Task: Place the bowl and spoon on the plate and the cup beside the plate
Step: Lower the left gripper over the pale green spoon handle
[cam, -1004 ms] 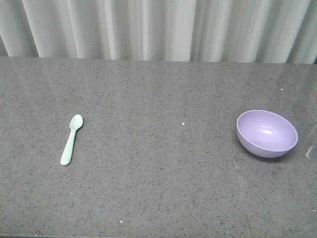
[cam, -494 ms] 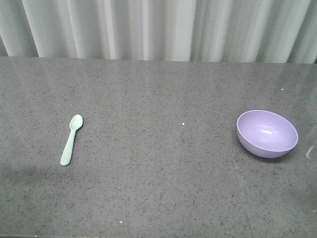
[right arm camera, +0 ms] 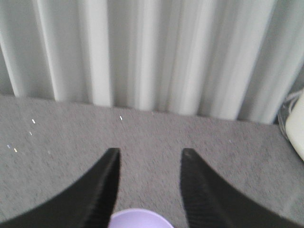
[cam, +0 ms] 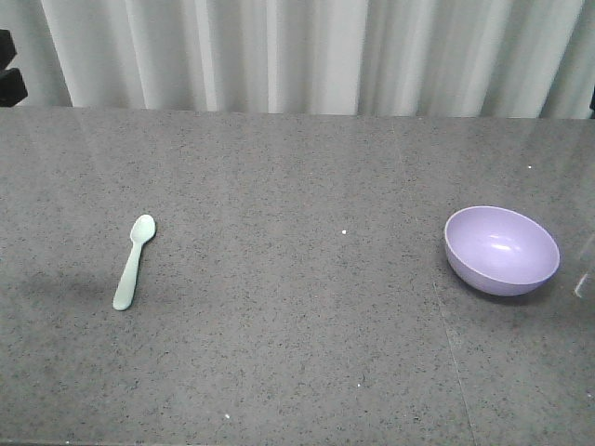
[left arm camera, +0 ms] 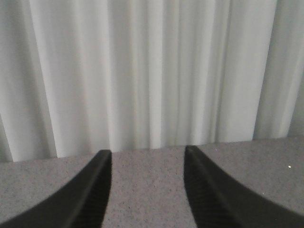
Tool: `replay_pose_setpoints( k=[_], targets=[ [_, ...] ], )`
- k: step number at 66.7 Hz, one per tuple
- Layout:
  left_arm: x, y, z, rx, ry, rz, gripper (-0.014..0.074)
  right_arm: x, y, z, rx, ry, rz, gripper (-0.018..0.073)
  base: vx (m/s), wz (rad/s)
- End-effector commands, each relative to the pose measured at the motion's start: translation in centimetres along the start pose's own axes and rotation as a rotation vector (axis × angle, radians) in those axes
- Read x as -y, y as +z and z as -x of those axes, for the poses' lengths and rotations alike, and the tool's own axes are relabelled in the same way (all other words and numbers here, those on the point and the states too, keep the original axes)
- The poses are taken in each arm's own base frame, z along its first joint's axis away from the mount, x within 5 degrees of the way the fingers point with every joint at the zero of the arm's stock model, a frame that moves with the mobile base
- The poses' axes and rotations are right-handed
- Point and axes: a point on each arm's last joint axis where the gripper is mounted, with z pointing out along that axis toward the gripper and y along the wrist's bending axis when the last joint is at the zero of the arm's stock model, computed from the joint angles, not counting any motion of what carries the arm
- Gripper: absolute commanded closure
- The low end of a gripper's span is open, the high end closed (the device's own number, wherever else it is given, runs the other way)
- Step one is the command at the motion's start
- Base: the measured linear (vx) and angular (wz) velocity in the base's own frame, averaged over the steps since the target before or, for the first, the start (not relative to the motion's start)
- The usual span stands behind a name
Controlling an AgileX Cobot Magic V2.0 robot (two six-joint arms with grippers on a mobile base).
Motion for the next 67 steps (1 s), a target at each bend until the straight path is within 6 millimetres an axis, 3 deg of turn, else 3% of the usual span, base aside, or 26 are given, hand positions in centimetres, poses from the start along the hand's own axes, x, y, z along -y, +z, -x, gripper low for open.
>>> replay_pose_setpoints(
  k=[1, 9, 18, 31, 40, 67],
  targets=[
    [0.4, 0.7, 2.8, 0.017, -0.028, -0.023, 0.0065, 0.5, 0.1, 1.4, 0.030, -0.015, -0.041, 0.0117, 0.00, 0.00],
    [0.8, 3.3, 3.5, -0.104, -0.064, -0.051, 0.0017, 0.8, 1.5, 0.4, -0.051, 0.035, -0.075, 0.0048, 0.00, 0.00],
    [1.0, 6.3, 3.3, -0.267, -0.058, -0.073, 0.0021, 1.1, 2.6, -0.5, -0.133, 0.022, -0.100, 0.0043, 0.00, 0.00],
    [1.2, 10.8, -1.0, -0.592, -0.057, -0.096, 0.0021, 1.1, 2.8, -0.7, -0.143, 0.017, -0.103, 0.0042, 0.00, 0.00],
    [1.1, 12.9, -4.0, -0.729, -0.061, -0.099, 0.0021, 1.1, 2.8, -0.7, -0.148, 0.025, -0.098, 0.0042, 0.00, 0.00],
    [1.0, 15.6, -9.5, -0.958, -0.051, -0.105, 0.0021, 1.1, 2.8, -0.7, -0.147, 0.027, -0.097, 0.0042, 0.00, 0.00]
  ],
)
